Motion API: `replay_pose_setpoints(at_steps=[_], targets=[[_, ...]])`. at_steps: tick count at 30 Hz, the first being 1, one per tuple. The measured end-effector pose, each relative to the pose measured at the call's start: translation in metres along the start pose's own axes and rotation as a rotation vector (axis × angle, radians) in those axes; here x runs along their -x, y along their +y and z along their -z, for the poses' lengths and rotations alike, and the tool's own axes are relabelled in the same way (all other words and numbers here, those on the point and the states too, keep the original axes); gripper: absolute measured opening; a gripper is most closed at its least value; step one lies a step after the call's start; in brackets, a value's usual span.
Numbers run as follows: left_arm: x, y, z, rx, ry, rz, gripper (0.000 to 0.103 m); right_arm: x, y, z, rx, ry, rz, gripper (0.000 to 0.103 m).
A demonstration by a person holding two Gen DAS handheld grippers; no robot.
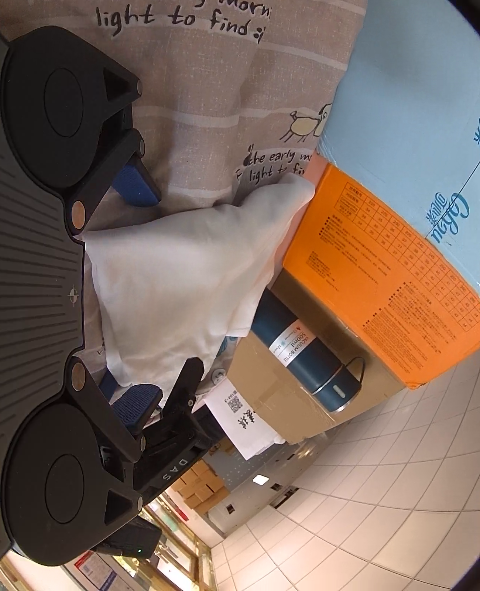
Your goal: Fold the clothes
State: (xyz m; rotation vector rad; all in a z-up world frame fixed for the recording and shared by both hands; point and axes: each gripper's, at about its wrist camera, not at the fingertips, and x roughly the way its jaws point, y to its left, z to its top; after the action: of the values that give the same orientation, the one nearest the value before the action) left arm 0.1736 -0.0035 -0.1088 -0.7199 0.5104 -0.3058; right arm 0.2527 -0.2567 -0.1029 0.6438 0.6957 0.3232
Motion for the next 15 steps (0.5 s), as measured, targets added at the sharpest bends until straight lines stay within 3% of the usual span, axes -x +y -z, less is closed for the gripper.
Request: replay_pose_setpoints(at_steps=[5,7,9,11,13,15], targets=[[-0.003,-0.004,0.006,-0.073,0.002,-0.008,0.100,-0.014,0.007,0.000,-0.019,-0.051,0.000,0.103],[-0.003,-0.001,0.006,-0.062,-0.010,-0.032,0.087,-0.014,0.009,0.001,-0.017,-0.072,0.015,0.097],[-0.003,0.006,0.003,-0.033,-0.015,-0.052,0.055,-0.014,0.012,0.003,0.001,-0.082,0.048,0.073],[-0.004,0.014,0.001,-0.001,-0.014,-0.061,0.041,-0.013,0.012,0.004,0.020,-0.087,0.081,0.057],[-0.005,0.017,0.000,0.012,-0.014,-0.058,0.037,-0.012,0.010,0.004,0.022,-0.089,0.095,0.044],[-0.005,0.019,-0.001,0.022,-0.011,-0.056,0.026,-0.010,0.009,0.003,0.025,-0.090,0.089,0.027]])
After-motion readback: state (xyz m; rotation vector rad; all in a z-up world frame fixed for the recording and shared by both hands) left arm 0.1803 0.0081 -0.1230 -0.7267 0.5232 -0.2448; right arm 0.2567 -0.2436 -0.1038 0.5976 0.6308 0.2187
